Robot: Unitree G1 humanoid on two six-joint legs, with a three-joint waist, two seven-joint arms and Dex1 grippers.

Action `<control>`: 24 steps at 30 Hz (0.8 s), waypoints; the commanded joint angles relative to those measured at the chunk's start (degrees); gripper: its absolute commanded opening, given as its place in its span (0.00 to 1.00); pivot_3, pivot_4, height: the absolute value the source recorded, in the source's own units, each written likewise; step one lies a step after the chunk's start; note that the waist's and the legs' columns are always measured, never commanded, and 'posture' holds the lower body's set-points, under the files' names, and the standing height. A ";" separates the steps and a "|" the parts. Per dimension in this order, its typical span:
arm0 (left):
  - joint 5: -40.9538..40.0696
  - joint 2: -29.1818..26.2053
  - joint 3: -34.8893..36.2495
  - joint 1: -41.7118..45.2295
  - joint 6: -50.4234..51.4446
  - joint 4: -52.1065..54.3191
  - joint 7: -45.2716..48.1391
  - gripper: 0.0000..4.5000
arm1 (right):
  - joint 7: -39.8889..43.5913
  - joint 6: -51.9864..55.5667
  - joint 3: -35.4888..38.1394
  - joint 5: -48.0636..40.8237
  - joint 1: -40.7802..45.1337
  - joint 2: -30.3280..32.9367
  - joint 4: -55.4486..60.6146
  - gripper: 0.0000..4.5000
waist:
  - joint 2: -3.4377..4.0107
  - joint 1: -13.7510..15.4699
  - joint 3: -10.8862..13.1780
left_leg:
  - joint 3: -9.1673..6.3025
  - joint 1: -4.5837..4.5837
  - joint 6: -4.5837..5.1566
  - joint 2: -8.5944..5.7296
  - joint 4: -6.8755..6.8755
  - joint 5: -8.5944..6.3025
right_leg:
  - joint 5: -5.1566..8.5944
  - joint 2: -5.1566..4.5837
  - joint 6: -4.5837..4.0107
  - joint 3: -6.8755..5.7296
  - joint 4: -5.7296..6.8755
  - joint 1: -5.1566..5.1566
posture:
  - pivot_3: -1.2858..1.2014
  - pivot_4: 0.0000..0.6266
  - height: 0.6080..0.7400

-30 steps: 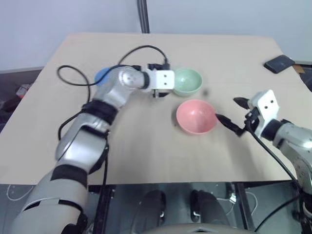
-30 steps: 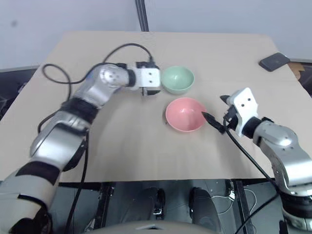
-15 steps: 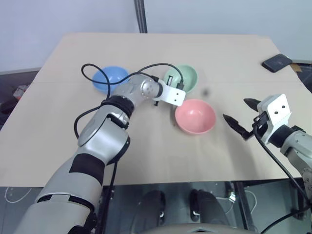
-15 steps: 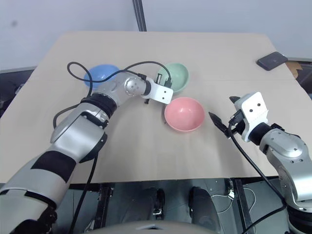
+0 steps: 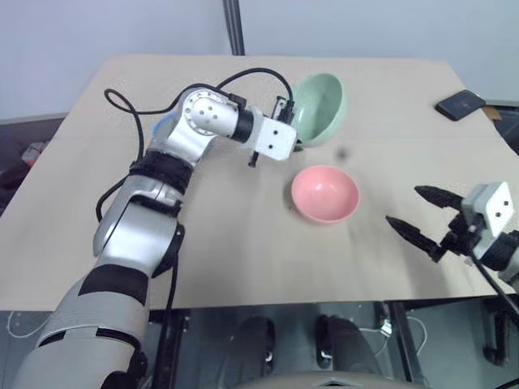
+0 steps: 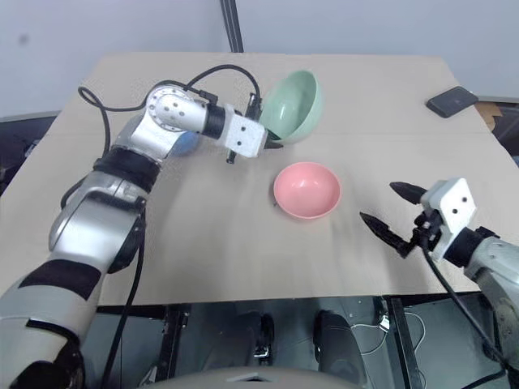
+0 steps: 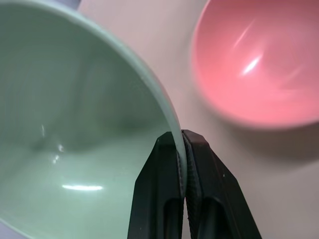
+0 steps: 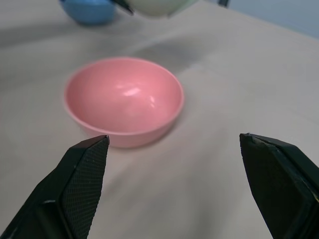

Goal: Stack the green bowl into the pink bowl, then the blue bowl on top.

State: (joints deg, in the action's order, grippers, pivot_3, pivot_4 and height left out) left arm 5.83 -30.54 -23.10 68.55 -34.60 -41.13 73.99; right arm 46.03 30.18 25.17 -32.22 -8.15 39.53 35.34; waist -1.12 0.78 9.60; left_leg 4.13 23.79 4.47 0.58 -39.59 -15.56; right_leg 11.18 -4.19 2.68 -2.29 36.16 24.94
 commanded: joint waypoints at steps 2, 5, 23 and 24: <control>-8.93 -1.60 1.96 -2.93 10.46 14.81 8.56 0.02 | 3.59 -4.58 5.53 -2.91 -0.75 0.91 -1.88 0.98 | 0.00 0.08 0.00 | -0.01 0.00 0.03 0.01 -0.18 -0.02 | 0.00 0.02 0.00 0.01 0.16 -0.01 | 0.52 0.24 0.99; -9.50 -0.87 0.98 -3.93 12.83 17.96 10.62 0.02 | 3.51 -5.91 6.84 -2.63 -0.72 1.29 -2.93 0.98 | 0.00 0.08 0.00 | -0.04 0.03 0.21 0.01 -0.52 -0.13 | 0.02 0.02 0.01 0.01 0.38 -0.04 | 0.52 0.24 0.99; -1.66 -8.29 12.14 -12.95 45.94 32.63 -8.91 0.84 | 2.38 -7.30 -2.19 -2.30 4.08 1.29 -4.20 0.98 | 0.05 -0.23 -0.02 | -0.04 -0.09 0.26 0.03 -0.70 -0.16 | 0.04 0.03 0.06 0.10 0.54 -0.14 | 0.52 0.24 0.99; 1.26 -9.45 13.12 -14.87 50.55 34.72 -12.94 0.84 | 2.76 -7.42 -2.99 -2.28 5.16 1.44 -5.01 0.98 | 0.05 -0.31 -0.02 | -0.04 -0.10 0.26 0.03 -0.70 -0.16 | 0.05 0.03 0.07 0.10 0.56 -0.14 | 0.52 0.24 0.99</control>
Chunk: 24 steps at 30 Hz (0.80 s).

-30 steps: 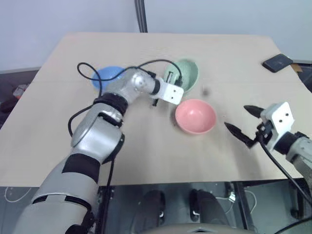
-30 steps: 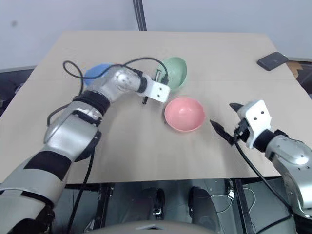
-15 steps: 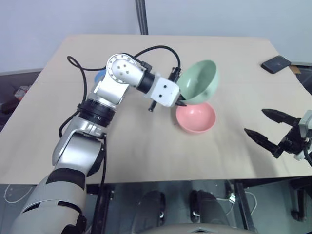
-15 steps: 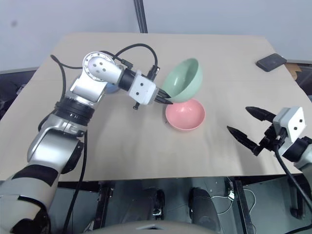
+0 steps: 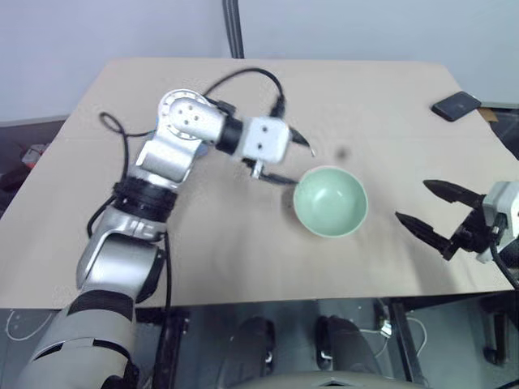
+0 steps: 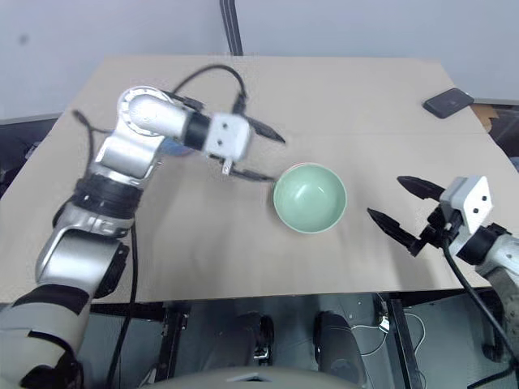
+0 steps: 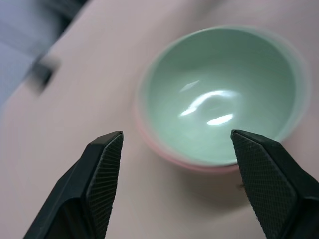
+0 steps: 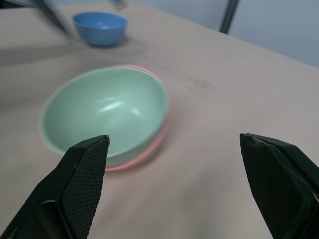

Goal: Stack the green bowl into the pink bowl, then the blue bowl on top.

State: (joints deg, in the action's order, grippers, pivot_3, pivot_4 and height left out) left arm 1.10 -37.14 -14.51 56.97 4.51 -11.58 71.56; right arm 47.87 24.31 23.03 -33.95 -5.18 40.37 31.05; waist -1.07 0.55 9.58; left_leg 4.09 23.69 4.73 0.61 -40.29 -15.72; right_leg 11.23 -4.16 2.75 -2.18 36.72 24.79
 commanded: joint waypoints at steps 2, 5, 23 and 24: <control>10.94 -5.16 5.16 -6.76 19.51 8.50 -15.78 0.84 | 1.91 -1.82 -2.41 -0.33 4.70 1.00 -2.49 0.98 | 0.00 -0.01 0.00 | 0.01 -0.02 -0.06 0.01 0.00 0.03 | 0.01 0.00 0.01 0.01 0.02 0.00 | 0.52 0.24 0.99; 17.77 -6.65 3.36 -9.13 28.64 11.09 -21.05 0.84 | 3.46 -2.04 -4.26 -0.32 8.33 1.64 -5.02 0.98 | -0.04 0.42 0.02 | 0.01 0.01 -0.09 0.00 0.00 0.05 | 0.01 -0.01 0.01 -0.02 0.01 0.00 | 0.52 0.24 0.99; 31.81 -2.73 -7.65 -5.39 28.52 -9.64 -35.21 0.73 | 9.02 -3.32 -10.25 0.41 18.30 2.61 -10.85 0.98 | -0.08 0.32 0.05 | 0.01 0.10 -0.09 -0.06 -0.02 0.05 | 0.01 -0.07 0.01 -0.06 0.00 0.04 | 0.52 0.24 0.99; 31.88 -2.60 -7.78 -5.17 27.73 -10.57 -35.54 0.65 | 9.08 -3.19 -10.05 0.31 18.00 2.78 -10.60 0.98 | -0.08 0.31 0.05 | 0.01 0.12 -0.09 -0.06 -0.01 0.05 | 0.01 -0.08 0.01 -0.06 0.00 0.06 | 0.52 0.24 0.99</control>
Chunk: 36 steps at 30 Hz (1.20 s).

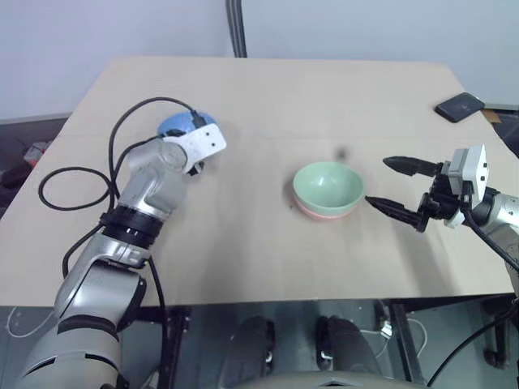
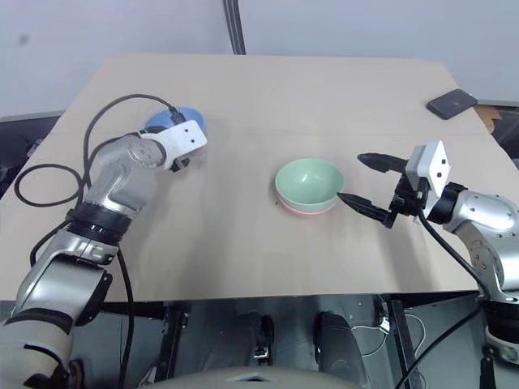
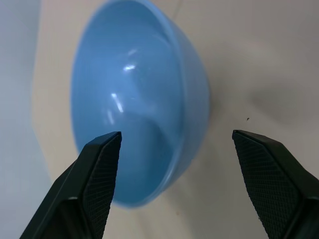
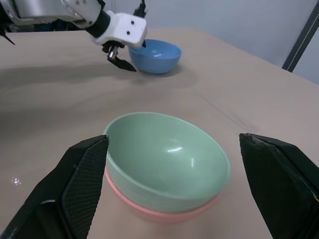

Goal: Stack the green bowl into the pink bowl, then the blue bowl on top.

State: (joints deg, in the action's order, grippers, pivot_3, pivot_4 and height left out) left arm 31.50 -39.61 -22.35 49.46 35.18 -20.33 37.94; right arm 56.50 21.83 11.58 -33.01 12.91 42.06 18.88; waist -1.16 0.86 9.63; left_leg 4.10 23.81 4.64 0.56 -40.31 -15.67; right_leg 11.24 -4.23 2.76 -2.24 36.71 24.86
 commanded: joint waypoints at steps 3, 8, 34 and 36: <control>0.99 0.33 0.39 2.55 -3.91 -3.21 -1.91 0.34 | 0.50 -0.29 2.34 -1.19 -1.06 1.81 2.47 0.98 | 0.00 0.03 0.00 | 0.00 0.00 0.00 0.00 0.00 0.00 | 0.00 -0.02 0.00 0.00 0.01 0.00 | 0.52 0.24 0.99; 0.13 0.74 1.29 1.75 -3.84 -1.12 -0.37 0.00 | -0.11 0.33 2.99 -1.69 -1.81 2.12 2.94 0.98 | -0.01 0.02 0.00 | 0.01 0.01 0.01 0.00 0.00 0.00 | 0.00 -0.04 0.00 0.00 0.01 0.01 | 0.52 0.24 0.99; -28.07 2.34 4.17 2.15 -37.56 20.14 29.80 0.00 | -9.13 -1.99 10.23 -1.91 -11.77 -1.71 9.41 0.98 | 0.01 0.36 -0.01 | 0.05 -0.05 0.05 -0.15 -0.02 -0.03 | 0.00 -0.16 0.00 0.03 0.02 -0.05 | 0.52 0.24 0.99; -28.47 3.99 3.16 4.56 -42.12 16.17 31.28 0.00 | -9.87 -2.42 10.59 -1.74 -12.96 -2.13 10.33 0.98 | 0.02 0.21 -0.01 | 0.05 -0.05 0.07 -0.17 -0.02 -0.03 | 0.00 -0.17 0.01 0.04 0.01 -0.05 | 0.52 0.24 0.99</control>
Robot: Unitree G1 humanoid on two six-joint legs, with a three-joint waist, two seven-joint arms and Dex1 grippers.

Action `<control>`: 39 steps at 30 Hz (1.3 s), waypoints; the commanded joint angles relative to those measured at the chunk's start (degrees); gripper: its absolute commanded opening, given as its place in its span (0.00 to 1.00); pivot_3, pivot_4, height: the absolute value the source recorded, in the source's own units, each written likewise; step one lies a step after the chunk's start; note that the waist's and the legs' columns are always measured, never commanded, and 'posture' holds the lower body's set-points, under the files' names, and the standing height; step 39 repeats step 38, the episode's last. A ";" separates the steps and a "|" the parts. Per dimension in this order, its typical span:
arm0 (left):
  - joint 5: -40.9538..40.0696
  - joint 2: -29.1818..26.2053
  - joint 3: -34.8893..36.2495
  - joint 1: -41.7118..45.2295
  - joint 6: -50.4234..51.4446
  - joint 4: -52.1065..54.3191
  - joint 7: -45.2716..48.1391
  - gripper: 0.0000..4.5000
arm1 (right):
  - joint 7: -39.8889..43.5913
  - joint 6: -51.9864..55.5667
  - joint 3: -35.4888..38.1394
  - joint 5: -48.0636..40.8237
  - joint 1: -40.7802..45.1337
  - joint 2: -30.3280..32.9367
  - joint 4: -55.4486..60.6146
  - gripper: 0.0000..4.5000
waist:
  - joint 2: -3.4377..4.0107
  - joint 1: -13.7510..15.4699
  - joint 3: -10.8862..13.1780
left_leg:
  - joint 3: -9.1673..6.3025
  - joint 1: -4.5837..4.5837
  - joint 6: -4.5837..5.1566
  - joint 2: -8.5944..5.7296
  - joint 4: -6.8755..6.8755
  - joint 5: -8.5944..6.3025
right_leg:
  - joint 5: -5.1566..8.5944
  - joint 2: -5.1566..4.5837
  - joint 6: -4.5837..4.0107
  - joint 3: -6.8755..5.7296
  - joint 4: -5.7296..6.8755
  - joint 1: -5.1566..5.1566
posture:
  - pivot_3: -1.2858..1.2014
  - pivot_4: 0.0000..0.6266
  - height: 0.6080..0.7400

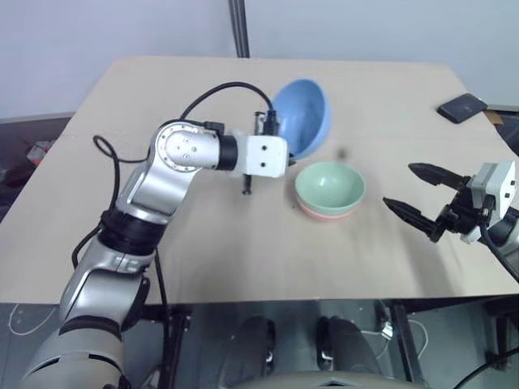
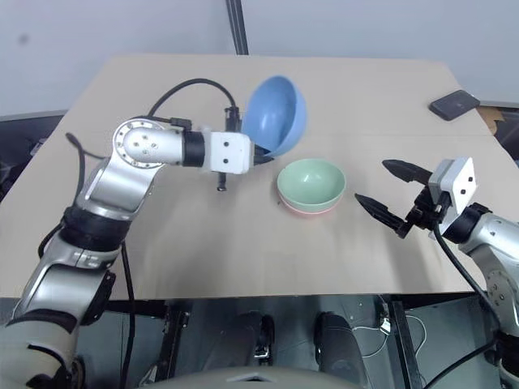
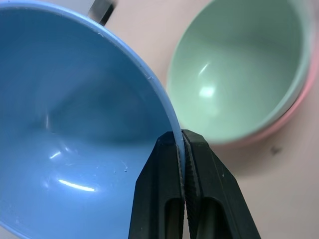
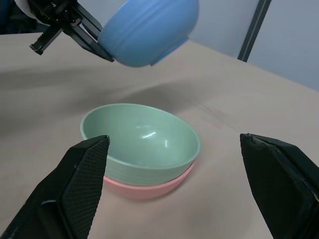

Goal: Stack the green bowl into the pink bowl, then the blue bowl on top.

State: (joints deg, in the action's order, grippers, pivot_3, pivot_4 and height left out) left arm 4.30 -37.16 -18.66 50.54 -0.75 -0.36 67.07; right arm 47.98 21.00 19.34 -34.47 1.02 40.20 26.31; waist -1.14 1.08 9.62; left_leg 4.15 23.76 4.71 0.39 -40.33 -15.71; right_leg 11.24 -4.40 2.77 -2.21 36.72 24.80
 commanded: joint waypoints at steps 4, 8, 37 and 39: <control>-3.23 3.91 -1.92 6.23 -10.96 -8.65 6.94 0.00 | -2.71 -2.02 3.11 -0.07 -2.92 -1.01 4.55 0.98 | 0.00 -0.14 0.00 | -0.02 0.00 0.00 0.00 0.00 0.00 | 0.02 0.03 0.03 -0.02 0.01 0.00 | 0.52 0.24 0.99; -8.50 6.11 -0.85 6.59 -11.72 -8.90 11.05 0.28 | -3.33 -2.43 2.79 0.35 -3.89 -1.28 5.07 0.98 | 0.00 -0.25 0.00 | 0.00 -0.01 0.00 0.03 0.00 0.00 | 0.03 0.04 0.04 0.02 0.01 0.01 | 0.52 0.24 0.99; -32.13 -5.81 44.11 -52.33 38.03 35.10 -16.21 1.00 | 11.28 -6.70 4.72 5.87 -3.38 11.00 -14.05 1.00 | 0.09 -0.25 -0.01 | -0.08 -0.07 -0.05 0.13 0.02 0.00 | 0.16 -0.10 -0.19 -0.06 -0.01 -0.04 | 0.52 0.24 0.99; -32.35 -6.60 44.98 -54.54 38.27 35.51 -15.87 1.00 | 11.89 -6.49 5.06 5.50 -3.80 11.37 -13.99 1.00 | 0.09 -0.25 -0.01 | -0.08 -0.09 -0.05 0.13 0.02 -0.01 | 0.17 -0.15 -0.20 -0.06 -0.02 -0.06 | 0.52 0.24 0.99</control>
